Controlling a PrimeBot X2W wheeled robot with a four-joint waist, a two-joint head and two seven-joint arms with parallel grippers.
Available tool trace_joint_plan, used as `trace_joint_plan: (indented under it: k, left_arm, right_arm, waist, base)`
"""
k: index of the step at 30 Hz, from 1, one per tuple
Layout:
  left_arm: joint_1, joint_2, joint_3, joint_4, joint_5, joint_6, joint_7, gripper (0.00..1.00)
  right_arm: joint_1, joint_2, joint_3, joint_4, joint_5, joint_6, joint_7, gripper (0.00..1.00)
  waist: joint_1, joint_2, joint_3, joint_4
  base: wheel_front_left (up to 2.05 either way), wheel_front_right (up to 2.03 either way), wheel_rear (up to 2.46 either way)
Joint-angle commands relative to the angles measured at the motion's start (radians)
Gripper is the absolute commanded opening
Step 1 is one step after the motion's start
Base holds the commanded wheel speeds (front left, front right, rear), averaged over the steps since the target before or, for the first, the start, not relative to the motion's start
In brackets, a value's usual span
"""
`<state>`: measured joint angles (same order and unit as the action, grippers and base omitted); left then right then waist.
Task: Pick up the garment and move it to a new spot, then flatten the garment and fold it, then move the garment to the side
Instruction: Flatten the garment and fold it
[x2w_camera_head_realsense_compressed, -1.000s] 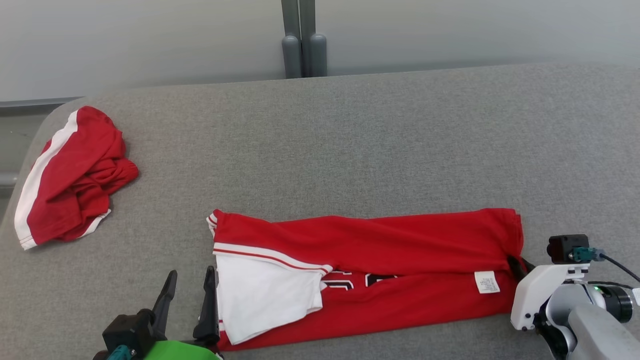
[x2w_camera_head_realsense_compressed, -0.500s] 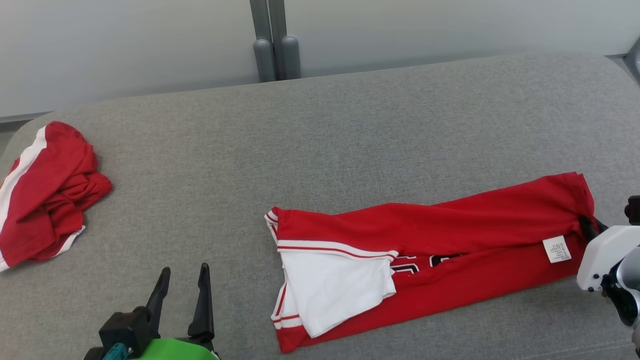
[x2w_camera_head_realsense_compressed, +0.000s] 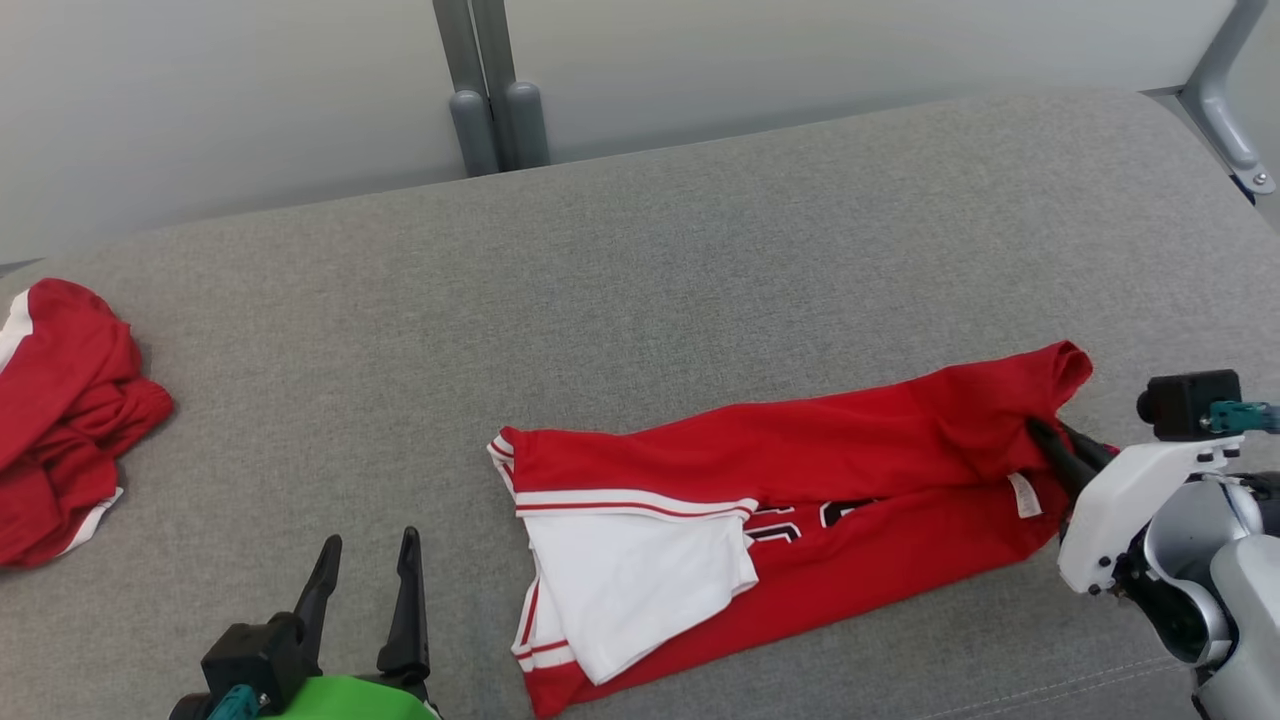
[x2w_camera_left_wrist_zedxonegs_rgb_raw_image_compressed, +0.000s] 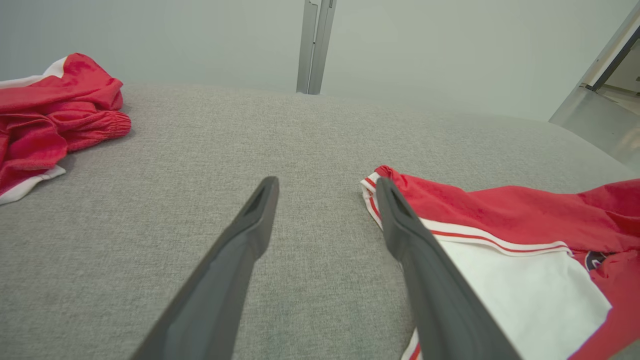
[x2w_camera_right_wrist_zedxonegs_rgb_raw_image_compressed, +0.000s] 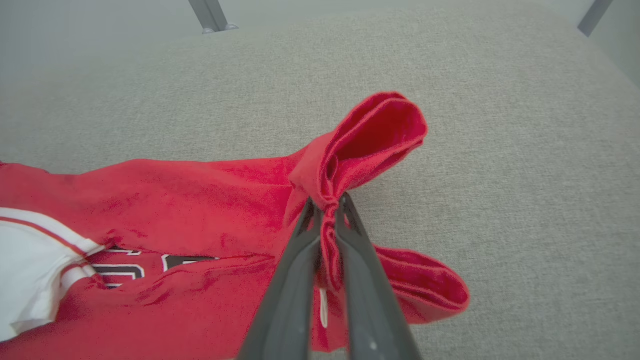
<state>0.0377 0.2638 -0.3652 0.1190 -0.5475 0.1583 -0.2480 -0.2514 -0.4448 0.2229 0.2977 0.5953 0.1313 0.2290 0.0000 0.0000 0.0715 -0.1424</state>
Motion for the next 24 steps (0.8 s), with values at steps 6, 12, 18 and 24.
trace_joint_plan:
  k: [6, 12, 18, 24]
  left_arm:
    - [-0.023, -0.002, -0.005, 0.008, 0.002, -0.007, -0.008, 1.0]
    - [-0.031, -0.002, -0.008, 0.015, -0.002, -0.012, -0.01, 1.0]
    - [-0.036, -0.004, -0.009, 0.023, -0.005, -0.015, -0.009, 1.0]
    - [-0.039, -0.008, -0.017, 0.029, -0.005, -0.018, -0.008, 1.0]
  right_arm:
    - [0.068, 0.021, 0.034, -0.184, 0.019, -0.001, 0.078, 0.0]
    - [0.094, 0.055, 0.079, -0.296, 0.031, -0.001, 0.128, 0.0]
    - [0.076, 0.107, 0.15, -0.322, 0.037, -0.001, 0.146, 0.0]
    - [0.034, 0.184, 0.265, -0.273, 0.052, 0.0, 0.136, 0.0]
  waist:
    - [0.0, 0.0, -0.004, 0.002]
    - [0.0, 0.0, -0.006, 0.022]
    - [0.0, 0.0, -0.014, 0.048]
    - [0.0, 0.0, -0.024, 0.082]
  base:
    - [0.0, 0.0, 0.0]
    - [0.0, 0.0, 0.0]
    - [0.0, 0.0, 0.0]
    - [0.0, 0.0, 0.0]
